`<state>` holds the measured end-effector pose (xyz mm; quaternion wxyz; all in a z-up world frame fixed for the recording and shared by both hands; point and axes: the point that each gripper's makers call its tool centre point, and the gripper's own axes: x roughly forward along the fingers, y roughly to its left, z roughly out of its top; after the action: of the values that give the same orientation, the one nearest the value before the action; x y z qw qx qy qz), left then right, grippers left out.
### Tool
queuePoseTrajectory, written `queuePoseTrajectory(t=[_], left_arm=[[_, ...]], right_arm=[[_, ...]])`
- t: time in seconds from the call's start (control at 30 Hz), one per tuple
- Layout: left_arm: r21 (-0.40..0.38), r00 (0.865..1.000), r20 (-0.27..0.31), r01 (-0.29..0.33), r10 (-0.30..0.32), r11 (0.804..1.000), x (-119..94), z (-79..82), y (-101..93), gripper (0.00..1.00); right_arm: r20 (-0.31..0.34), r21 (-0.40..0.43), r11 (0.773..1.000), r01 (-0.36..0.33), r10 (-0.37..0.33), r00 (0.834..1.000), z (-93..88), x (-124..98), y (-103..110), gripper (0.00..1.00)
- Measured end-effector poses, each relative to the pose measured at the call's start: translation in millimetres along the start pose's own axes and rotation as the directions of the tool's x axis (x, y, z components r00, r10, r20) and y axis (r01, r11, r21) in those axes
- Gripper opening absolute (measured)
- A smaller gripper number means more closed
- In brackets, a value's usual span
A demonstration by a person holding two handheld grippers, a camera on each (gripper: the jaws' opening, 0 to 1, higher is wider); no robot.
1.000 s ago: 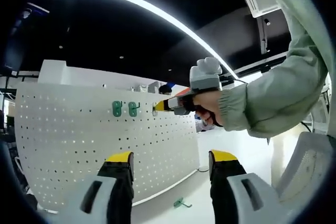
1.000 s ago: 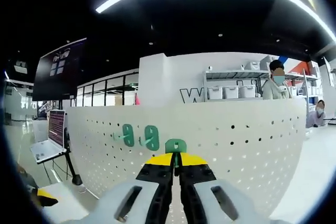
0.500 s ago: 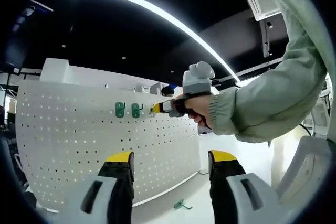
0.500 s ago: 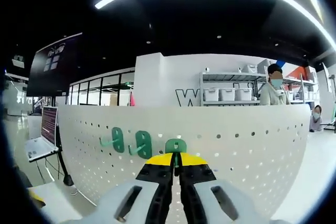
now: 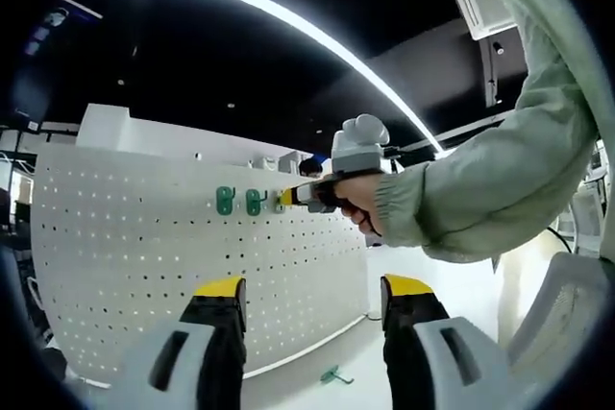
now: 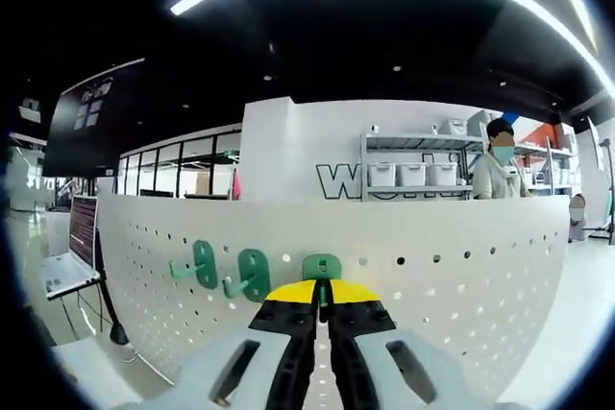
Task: Insert the hook assembly into the mounting plate slot until the hook locks in place.
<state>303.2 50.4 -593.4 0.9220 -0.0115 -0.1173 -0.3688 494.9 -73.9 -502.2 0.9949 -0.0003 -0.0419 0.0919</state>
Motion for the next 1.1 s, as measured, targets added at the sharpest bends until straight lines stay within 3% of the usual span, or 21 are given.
queuePoseTrajectory(t=[0.53, 0.63, 0.73, 0.8, 1.1], left_arm=[[-0.004, 1.0, 0.003, -0.002, 0.002, 1.0, -0.6, 0.8, 0.7, 0.58], [-0.003, 1.0, 0.006, -0.004, 0.004, 1.0, -0.7, 1.4, 1.3, 0.58], [-0.003, 1.0, 0.005, -0.002, 0.002, 1.0, -0.6, 1.2, 0.6, 0.58], [0.0, 1.0, 0.005, -0.001, 0.001, 1.0, -0.8, 1.3, 0.3, 0.57], [-0.004, 1.0, 0.008, -0.009, 0.009, 1.0, -1.6, 2.0, 2.8, 0.57]], right_arm=[[-0.007, -0.035, 0.999, 0.036, -0.036, 0.999, 0.0, 4.0, 1.9, 0.01], [0.003, -0.172, 0.983, 0.06, -0.06, 0.998, -0.1, 4.9, 3.0, 0.01], [0.016, -0.095, 0.993, 0.074, -0.073, 0.997, -2.8, 4.6, 4.0, 0.01], [0.018, -0.126, 0.989, 0.082, -0.08, 0.997, -3.5, 5.4, 5.3, 0.01], [0.023, -0.115, 0.99, 0.082, -0.08, 0.996, -3.0, 5.3, 2.8, 0.01]])
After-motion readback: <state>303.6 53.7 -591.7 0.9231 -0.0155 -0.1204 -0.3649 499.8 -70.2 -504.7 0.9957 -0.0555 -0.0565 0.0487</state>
